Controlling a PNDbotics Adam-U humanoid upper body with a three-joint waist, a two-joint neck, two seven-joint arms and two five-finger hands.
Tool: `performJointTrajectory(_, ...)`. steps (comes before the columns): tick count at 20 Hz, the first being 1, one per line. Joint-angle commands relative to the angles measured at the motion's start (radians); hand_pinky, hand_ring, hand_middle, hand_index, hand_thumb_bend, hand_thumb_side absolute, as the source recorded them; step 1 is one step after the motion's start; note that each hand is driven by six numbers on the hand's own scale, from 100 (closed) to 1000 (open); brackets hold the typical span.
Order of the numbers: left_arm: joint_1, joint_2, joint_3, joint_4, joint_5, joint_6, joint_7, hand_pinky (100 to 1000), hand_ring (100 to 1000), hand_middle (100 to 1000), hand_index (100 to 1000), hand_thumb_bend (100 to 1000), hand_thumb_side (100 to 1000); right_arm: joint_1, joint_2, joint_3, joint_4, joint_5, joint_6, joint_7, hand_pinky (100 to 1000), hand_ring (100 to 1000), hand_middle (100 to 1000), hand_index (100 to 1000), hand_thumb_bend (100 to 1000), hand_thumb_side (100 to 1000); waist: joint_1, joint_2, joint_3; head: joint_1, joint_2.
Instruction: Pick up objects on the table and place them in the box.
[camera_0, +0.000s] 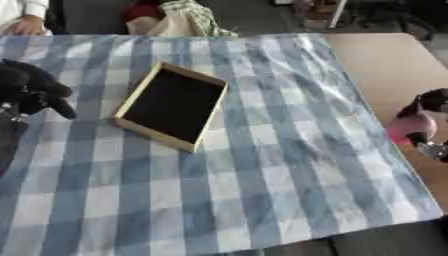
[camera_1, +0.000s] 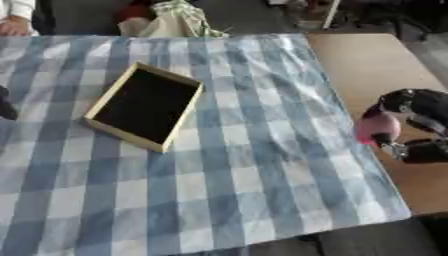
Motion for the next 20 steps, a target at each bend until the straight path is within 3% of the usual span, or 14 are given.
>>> performJointTrajectory(1, -0.016, 0.001, -0.002, -0.019, 0.009, 0.004, -0.001, 600, 721, 695, 772, 100, 603, -0.057, -0.068, 0.005, 0.000, -0.020, -0.005, -0.006, 806, 721, 575, 744, 100, 100, -0.002, -0.013, 0.005, 0.000, 0.006)
performJointTrajectory(11, -0.029, -0.005, -0.008, -0.019, 0.020, 0.010, -0.005, 601, 722, 697, 773, 100, 603, -0.315, -0.103, 0.091, 0.095, -0.102, -0.043, 0.051, 801, 688, 555, 738, 100, 100, -0.006, -0.010, 0.043, -0.019, 0.005)
performJointTrajectory(20, -0.046, -0.008, -0.009, -0.019, 0.037, 0.011, 0.004, 602, 721, 700, 774, 100, 602, -0.582, -0.040, 0.185, 0.223, -0.163, -0.086, 0.169, 794, 659, 535, 729, 100, 100, -0.011, -0.016, 0.070, -0.040, 0.006)
